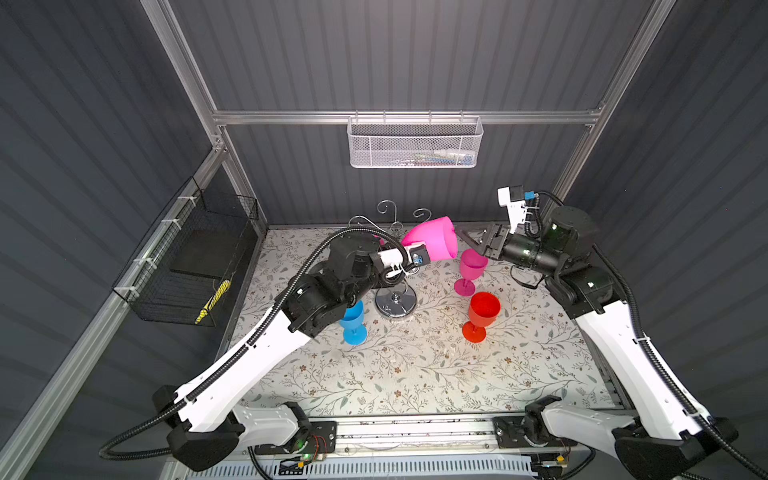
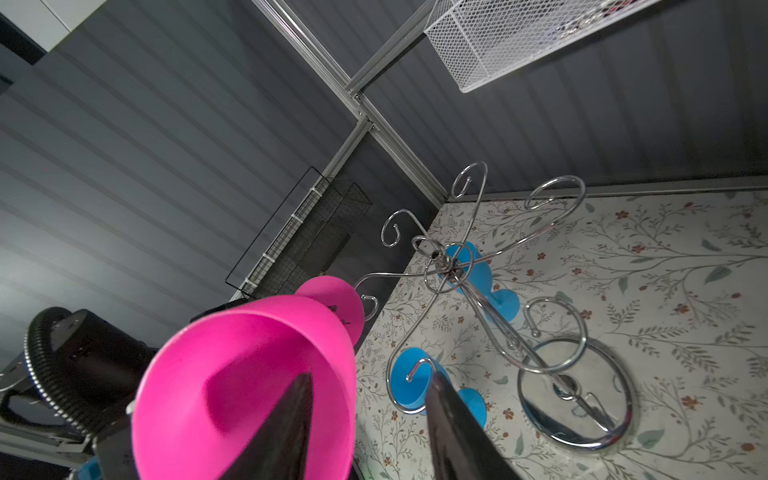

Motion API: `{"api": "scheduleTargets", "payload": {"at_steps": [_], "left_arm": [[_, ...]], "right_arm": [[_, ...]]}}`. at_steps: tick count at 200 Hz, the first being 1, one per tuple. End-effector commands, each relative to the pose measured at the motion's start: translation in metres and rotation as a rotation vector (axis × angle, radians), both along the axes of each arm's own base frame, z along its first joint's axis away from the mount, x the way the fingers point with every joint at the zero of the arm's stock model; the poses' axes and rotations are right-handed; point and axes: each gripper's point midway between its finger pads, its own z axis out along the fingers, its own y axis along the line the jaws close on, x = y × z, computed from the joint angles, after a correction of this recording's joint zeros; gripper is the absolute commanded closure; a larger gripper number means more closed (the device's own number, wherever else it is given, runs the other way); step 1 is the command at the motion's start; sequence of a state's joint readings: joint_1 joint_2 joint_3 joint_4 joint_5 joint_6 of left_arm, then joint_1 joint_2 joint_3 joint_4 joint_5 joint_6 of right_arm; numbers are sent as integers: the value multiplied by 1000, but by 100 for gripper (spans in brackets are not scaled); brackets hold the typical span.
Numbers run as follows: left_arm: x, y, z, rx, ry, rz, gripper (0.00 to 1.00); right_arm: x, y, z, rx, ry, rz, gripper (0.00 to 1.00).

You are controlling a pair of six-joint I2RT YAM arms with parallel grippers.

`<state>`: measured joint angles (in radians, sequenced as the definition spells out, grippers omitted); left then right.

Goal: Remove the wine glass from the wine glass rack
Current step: 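Open the right gripper and draw it back from the pink glass, then grasp the pink glass held by the left gripper with the right gripper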

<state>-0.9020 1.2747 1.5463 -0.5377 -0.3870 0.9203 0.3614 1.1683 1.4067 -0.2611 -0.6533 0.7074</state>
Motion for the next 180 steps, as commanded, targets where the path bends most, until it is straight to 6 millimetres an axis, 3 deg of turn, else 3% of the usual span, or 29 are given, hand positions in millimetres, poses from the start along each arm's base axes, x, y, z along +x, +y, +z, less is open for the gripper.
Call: {"api": "scheduleTargets", "payload": {"at_steps": [1, 95, 180], "left_arm": [[5, 2, 1, 62, -57, 20, 100], [3, -5, 5, 62, -75, -1, 100], [2, -7, 3, 67, -74, -7, 100]], "right_arm": [[-9, 6, 6, 34, 17, 66, 57], [-9, 3, -20, -22, 79, 48, 64], [-11, 15, -25, -10, 111, 107, 89]]}}
